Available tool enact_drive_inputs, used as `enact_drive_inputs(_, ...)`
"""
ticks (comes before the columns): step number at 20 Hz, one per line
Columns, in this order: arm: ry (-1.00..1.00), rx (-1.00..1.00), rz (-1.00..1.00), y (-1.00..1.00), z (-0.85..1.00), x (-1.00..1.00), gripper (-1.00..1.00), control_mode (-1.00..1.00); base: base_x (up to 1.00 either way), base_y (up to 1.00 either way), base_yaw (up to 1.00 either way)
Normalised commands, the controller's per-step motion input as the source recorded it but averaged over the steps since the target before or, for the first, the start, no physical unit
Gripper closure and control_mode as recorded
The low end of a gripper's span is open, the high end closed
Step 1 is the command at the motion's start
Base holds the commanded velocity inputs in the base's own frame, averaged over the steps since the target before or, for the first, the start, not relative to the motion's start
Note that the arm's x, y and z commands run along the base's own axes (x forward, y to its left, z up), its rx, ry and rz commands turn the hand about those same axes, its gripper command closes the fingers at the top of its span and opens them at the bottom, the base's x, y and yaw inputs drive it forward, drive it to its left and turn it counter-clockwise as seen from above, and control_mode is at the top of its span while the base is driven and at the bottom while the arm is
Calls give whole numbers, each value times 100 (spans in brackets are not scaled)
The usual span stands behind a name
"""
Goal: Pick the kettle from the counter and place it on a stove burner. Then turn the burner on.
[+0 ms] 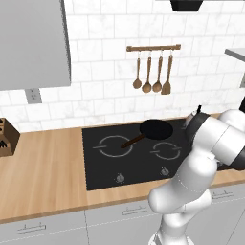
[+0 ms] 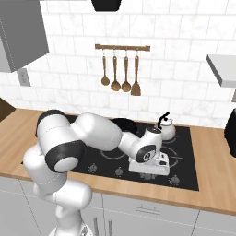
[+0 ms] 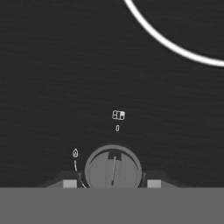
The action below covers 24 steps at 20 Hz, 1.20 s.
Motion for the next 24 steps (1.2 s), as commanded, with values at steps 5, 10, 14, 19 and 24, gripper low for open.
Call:
enact_drive_inputs(5,0,0,7,0,0,-4,100,-100,0,0,0)
enact_drive_inputs(10,0,0,29,0,0,-20,100,-100,0,0,0)
enact_drive_inputs(14,0,0,30,0,0,-28,100,-100,0,0,0)
enact_drive_inputs(19,-5,0,29,0,0,-23,100,-100,0,0,0)
enact_drive_inputs(24,-8,0,26,0,0,-10,100,-100,0,0,0)
